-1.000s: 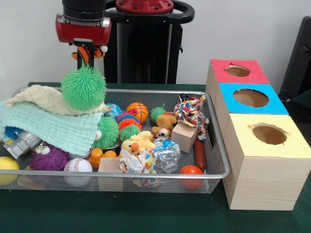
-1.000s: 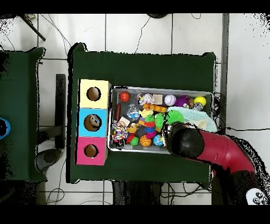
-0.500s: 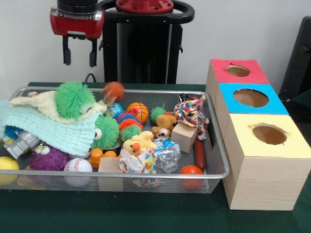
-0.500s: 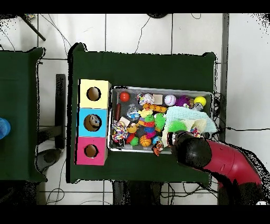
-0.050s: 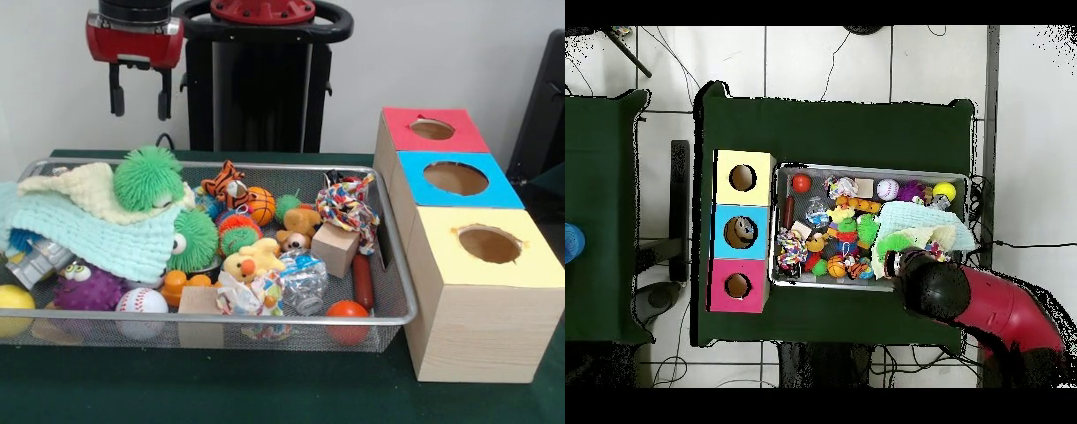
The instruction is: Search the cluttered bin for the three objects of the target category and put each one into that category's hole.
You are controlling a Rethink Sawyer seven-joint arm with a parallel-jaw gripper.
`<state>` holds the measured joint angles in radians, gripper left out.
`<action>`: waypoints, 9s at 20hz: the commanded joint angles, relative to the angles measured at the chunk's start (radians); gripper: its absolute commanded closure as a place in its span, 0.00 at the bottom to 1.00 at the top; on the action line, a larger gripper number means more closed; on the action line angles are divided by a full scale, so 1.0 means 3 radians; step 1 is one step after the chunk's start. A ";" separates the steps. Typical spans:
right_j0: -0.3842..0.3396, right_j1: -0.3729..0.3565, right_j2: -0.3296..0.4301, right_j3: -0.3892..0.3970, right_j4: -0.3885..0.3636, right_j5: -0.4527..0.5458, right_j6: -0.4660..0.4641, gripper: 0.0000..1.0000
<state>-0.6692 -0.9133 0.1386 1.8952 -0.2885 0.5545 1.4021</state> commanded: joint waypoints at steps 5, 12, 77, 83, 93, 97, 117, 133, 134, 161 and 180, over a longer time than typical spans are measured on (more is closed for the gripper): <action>-0.0357 0.0120 0.0888 0.0220 -0.0168 -0.0363 -0.0418 0.00; -0.0469 0.0200 0.1201 0.0239 -0.0311 -0.0537 -0.0372 0.00; 0.0693 0.1026 0.0219 -0.0681 -0.0206 -0.0944 0.0391 0.00; 0.0718 0.1022 0.0257 -0.0701 -0.0281 -0.0850 0.0250 0.00; 0.0801 0.1058 0.0231 -0.0757 -0.0296 -0.0810 0.0247 0.00; 0.0894 0.1112 0.0196 -0.0807 -0.0301 -0.0847 0.0288 0.00; 0.1058 0.1355 0.0076 -0.1100 -0.0283 -0.0915 0.0359 0.00; 0.1020 0.1462 0.0234 -0.1300 -0.0483 -0.0724 -0.0079 0.00; 0.0993 0.1491 0.0275 -0.1311 -0.0484 -0.0707 -0.0102 0.00; 0.0749 0.1708 0.0799 -0.1163 -0.0435 -0.0332 -0.0192 0.00; 0.0828 0.1628 0.0562 -0.1248 -0.0606 -0.0572 0.0043 0.00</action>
<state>-0.4293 -0.4247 0.3071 1.5221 -0.4153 0.3521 1.4021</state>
